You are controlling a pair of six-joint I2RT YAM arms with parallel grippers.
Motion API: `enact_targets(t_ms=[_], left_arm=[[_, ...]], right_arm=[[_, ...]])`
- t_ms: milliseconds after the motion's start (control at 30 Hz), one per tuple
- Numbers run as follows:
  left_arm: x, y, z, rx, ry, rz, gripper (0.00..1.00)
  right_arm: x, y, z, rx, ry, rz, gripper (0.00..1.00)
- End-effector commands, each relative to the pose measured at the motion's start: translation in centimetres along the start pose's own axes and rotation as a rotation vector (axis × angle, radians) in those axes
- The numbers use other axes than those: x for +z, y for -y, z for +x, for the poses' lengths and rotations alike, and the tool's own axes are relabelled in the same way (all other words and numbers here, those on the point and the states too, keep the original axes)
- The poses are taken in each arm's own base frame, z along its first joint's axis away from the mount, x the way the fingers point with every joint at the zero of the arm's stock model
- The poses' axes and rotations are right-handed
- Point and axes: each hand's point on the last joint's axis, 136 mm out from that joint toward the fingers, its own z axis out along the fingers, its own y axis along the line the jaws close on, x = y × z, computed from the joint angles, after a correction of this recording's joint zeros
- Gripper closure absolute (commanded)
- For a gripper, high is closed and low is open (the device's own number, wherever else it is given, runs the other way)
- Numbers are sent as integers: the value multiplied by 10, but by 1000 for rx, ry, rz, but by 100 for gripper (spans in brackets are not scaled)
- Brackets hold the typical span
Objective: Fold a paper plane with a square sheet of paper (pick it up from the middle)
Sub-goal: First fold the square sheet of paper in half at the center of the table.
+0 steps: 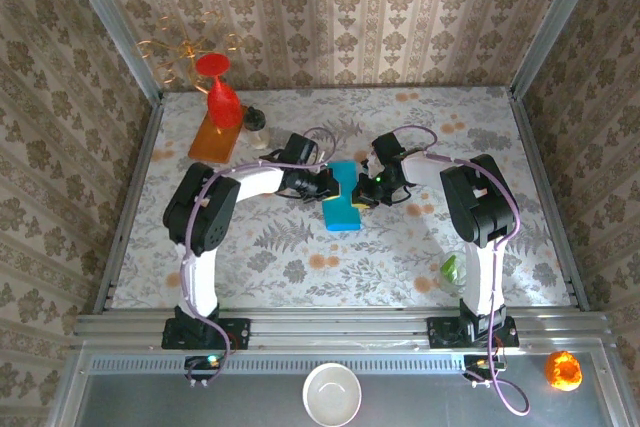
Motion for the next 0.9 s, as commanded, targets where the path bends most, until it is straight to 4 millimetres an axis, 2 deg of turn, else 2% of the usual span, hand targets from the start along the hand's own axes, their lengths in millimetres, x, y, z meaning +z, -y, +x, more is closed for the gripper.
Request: enact_targets(t_ms=[0,133,233,300,367,500,567,633,700,867], left_arm=[[4,-19,-4,-54,-3,-21,100],[-5,-59,-3,-126,13,-76,100],[-28,-91,-5,-184,60,-120,100],[-42,-95,-5,-191,84,-128,100],[-50,-86,-8,-168,102,-120,100],[-52,-44,-16,-85,124,-49,100],[-40,-14,-11,-29,109,-1,100],[-30,2,-12,-7,102,29,100],[-18,9,-14,0,87,37,100],[11,-2,-16,-31,43,26,100]], right_arm=[[38,137,74,163,-198,506,100],[38,137,73,162,-196,505,100],[37,137,73,161,-195,505,100],[37,136,73,162,-193,503,100],[37,136,73,163,-193,501,100],[37,135,73,162,-193,501,100],[37,136,74,165,-194,504,100],[38,137,74,166,-194,504,100],[39,138,75,169,-196,504,100],[40,138,75,169,-196,503,100]])
